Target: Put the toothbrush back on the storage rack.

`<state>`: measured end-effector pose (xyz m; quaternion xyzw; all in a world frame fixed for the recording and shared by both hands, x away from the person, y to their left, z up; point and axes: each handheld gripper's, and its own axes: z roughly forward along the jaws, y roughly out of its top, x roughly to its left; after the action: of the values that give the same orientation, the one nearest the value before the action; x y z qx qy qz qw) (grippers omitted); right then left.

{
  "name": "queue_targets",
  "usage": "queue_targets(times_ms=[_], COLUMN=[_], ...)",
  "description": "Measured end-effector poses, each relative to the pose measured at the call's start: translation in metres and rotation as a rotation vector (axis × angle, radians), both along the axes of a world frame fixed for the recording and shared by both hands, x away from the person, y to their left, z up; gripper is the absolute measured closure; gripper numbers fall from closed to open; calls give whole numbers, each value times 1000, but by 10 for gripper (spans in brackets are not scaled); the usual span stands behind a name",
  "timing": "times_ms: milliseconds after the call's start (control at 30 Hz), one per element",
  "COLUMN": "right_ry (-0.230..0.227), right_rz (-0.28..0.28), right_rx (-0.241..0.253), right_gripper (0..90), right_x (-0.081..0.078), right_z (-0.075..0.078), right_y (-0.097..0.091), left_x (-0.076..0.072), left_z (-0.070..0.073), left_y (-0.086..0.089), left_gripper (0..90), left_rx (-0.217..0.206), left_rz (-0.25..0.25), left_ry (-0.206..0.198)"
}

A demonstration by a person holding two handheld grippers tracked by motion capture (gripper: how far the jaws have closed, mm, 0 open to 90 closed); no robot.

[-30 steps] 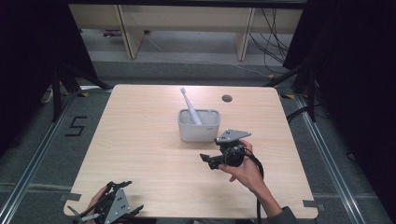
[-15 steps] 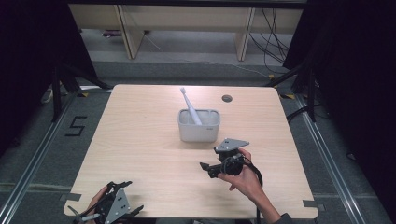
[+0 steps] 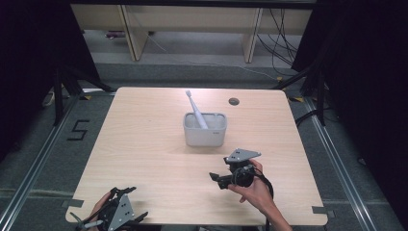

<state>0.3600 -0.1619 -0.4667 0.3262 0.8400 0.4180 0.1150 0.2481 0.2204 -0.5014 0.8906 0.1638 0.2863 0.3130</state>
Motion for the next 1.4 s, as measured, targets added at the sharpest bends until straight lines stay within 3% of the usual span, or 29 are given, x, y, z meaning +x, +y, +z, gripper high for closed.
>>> queue_targets(times_ms=[33,67,100,133,167,200,233,300,467,500,567,633,733,767,867,967,1033,1100,1167,1233,1400], right_ry=[7,11,7,4,5,9,6,-1,13,5,12,7,9,14,21,13,44,26,44,33,44], right_rz=[-3,-4,-5,-4,-3,-4,-4,-13,-18,-3,-3,-12,-9,-9,-10,-11,-31,-15,-36,-14,-22], right_rx=[1,-1,6,6,-5,-1,-3,-20,-3,-7,-1,-2,-4,-2,-4,-5,0,-8,-1,-10,-15], right_gripper=[220,219,218,218,218,217,215,214,212,212,212,212,212,212,212,211,209,206,202,201,196], right_x=[-1,-2,-2,-3,-3,-4,-5,-7,-11,-11,-12,-13,-14,-15,-17,-18,-22,-21,-25,-24,-29], right_z=[0,0,-1,-2,-2,-3,-4,-4,-6,-7,-7,-7,-9,-9,-10,-12,-11,-12,-14,-14,-17], right_y=[0,-1,-1,-1,-2,-3,-3,-4,-6,-7,-8,-10,-12,-12,-15,-17,-17,-20,-21,-22,-25], left_x=[-1,0,-1,-1,-1,0,-1,0,-1,-1,-1,-1,-1,-1,-1,0,-1,-1,-1,-1,-1], left_z=[-3,-1,-2,0,-1,0,-2,0,0,-1,-2,1,0,-2,0,0,0,0,-1,-1,-1], left_y=[-2,-1,-2,0,-1,0,-1,0,0,-1,-2,0,-1,-2,0,0,0,0,-1,0,0], left_gripper=[154,154,154,154,153,153,153,153,153,154,154,154,154,154,154,154,153,154,154,153,154], left_rx=[-40,-17,-35,-9,-30,-16,-38,3,-3,-28,-24,13,0,-31,6,-1,3,0,-2,-6,-6], left_rz=[15,9,17,3,15,10,12,0,8,10,15,-5,6,14,3,-2,1,7,8,7,10], left_ry=[-14,-10,-19,-1,-8,-4,-2,-5,-12,-1,-19,8,-11,-13,-9,-1,0,-12,-11,-8,-11])
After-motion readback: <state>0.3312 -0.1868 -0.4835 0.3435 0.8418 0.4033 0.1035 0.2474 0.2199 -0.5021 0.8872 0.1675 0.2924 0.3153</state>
